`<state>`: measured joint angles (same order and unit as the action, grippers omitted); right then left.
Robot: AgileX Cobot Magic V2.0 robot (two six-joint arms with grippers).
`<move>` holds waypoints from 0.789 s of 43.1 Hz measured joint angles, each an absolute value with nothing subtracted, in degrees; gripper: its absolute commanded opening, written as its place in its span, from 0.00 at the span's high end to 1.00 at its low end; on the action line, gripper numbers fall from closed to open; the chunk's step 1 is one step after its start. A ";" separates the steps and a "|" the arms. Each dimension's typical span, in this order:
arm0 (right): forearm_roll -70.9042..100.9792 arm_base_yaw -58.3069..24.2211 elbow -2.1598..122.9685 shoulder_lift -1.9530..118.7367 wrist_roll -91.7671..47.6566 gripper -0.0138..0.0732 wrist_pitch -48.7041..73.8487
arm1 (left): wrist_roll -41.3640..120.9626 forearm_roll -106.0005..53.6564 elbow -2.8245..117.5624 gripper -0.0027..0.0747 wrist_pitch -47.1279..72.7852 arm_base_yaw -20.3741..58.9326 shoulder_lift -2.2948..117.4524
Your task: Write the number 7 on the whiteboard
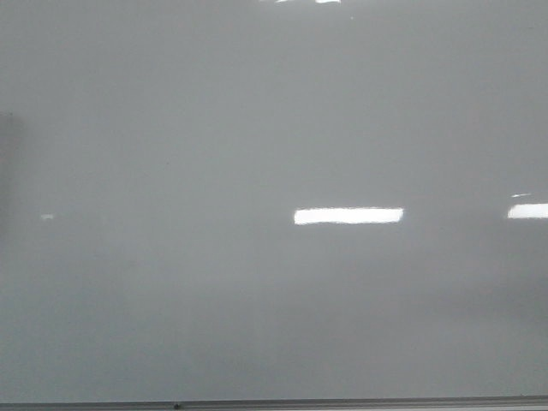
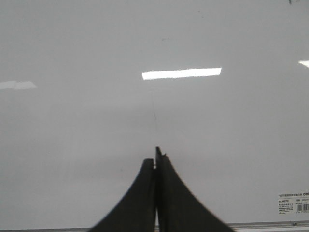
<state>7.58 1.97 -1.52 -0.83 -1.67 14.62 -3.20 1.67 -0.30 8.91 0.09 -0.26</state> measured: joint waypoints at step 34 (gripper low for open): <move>7.58 1.97 -1.52 -0.83 -1.67 0.91 13.88 | -3.20 1.67 -0.30 0.99 8.91 0.09 -0.26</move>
<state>7.58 1.97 -1.52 -0.83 -1.67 13.88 -3.20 1.67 -0.30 8.91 0.09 -0.26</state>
